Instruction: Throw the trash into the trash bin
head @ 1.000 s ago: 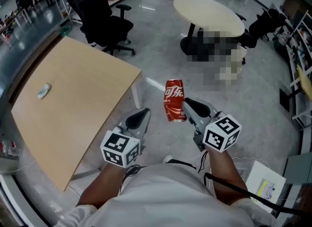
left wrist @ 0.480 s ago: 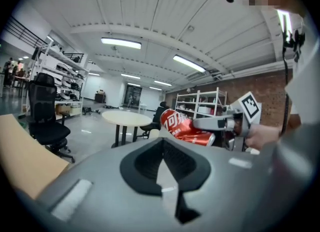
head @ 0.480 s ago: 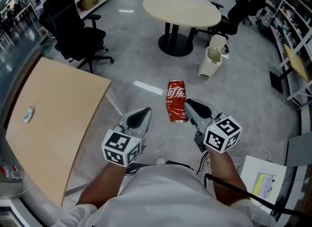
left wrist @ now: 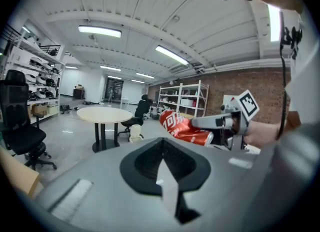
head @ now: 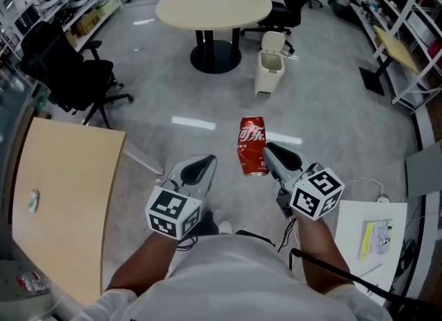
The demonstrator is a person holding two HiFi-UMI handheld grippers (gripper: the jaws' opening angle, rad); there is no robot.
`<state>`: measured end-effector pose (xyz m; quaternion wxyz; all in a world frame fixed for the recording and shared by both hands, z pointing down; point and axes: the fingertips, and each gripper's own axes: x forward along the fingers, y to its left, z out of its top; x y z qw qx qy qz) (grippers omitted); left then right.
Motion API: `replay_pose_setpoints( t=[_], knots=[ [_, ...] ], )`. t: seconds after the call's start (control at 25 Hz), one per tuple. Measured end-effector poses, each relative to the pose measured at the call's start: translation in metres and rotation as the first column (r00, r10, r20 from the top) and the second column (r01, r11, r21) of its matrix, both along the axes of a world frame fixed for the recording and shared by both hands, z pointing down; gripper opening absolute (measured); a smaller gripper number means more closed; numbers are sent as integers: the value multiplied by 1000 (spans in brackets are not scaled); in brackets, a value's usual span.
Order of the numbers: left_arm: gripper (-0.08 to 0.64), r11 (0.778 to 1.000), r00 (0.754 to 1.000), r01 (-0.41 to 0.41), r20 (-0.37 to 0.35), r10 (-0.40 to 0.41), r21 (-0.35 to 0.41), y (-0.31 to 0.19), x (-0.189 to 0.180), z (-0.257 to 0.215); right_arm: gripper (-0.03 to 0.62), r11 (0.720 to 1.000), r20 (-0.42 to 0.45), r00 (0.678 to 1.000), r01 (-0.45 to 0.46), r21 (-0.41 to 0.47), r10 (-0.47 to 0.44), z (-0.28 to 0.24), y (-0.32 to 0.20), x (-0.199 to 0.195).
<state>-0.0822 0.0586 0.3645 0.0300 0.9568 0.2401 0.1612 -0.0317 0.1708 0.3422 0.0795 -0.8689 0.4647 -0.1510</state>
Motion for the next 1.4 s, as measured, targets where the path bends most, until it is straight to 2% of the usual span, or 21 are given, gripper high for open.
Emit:
replay_pose_setpoints(
  t=[0.32, 0.64, 0.8, 1.04, 1.4],
  knots=[
    [8, 993, 993, -118, 21, 117, 22, 27, 29, 6, 46, 988, 4, 988, -151, 2, 151, 1, 47, 13],
    [8, 979, 979, -203, 26, 203, -6, 38, 81, 12, 46, 961, 22, 961, -277, -14, 277, 12, 72, 42],
    [8, 976, 975, -216, 41, 217, -29, 35, 114, 18, 46, 954, 43, 953, -298, -40, 300, 20, 72, 69],
    [8, 972, 973, -228, 28, 230, -60, 30, 164, 12, 44, 948, 41, 948, -314, -53, 316, 14, 64, 117],
    [8, 957, 959, -284, -3, 285, -54, 19, 251, 3, 44, 941, 5, 942, -336, -49, 336, -3, 41, 204]
  ],
)
